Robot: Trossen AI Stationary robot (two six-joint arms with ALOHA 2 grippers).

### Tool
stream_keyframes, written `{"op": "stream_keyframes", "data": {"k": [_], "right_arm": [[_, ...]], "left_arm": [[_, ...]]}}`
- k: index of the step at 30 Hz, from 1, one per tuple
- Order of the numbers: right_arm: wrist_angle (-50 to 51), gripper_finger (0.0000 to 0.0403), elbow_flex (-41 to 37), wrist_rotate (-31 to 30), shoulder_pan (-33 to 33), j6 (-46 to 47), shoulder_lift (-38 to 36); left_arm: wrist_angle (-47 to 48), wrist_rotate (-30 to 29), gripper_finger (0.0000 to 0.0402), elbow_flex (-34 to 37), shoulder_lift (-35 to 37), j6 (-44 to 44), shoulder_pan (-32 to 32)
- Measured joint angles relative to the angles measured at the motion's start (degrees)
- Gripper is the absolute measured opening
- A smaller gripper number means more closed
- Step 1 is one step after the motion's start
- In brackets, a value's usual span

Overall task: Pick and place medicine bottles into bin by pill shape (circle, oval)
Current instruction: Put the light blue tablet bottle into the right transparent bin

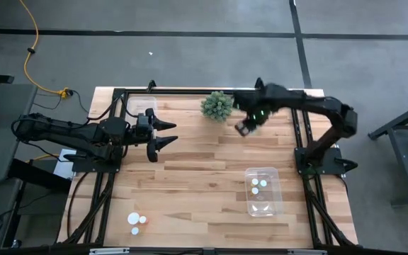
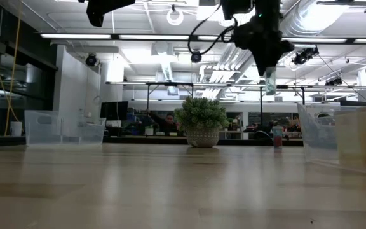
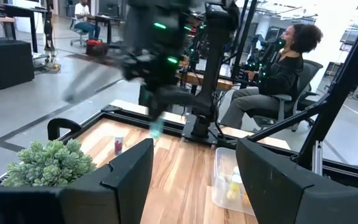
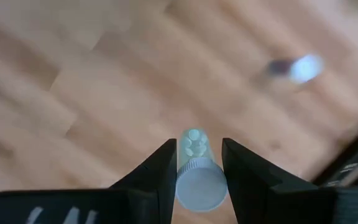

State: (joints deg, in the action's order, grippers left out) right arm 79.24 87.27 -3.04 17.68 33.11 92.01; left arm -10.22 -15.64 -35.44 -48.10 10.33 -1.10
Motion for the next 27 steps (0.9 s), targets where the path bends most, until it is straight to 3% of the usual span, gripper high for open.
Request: {"op": "stream_keyframes", "data": {"k": [8,14,21,27], "right_arm": [[-6.2,0.0108,-12.9,3.2,-18.4,12.6,-9.4],[-13.1,0.0108,-14.7,5.3,-33.5,18.9,-12.9],[-17.2,0.0108,-14.7,5.5,-46.8,29.1,-10.9],[-14.4,0.0108,-14.7,2.9,-52.4,35.0,-4.2]], "left_arm": [[0.1,0.0,0.0217,0.0,0.0,0.0,0.0],[0.1,0.0,0.0217,0.0,0.0,0.1,0.0],[-0.1,-0.2,0.0217,0.0,0.0,0.1,0.0],[-0.4,-1.6,0.0217,0.0,0.0,0.6,0.0]]}}
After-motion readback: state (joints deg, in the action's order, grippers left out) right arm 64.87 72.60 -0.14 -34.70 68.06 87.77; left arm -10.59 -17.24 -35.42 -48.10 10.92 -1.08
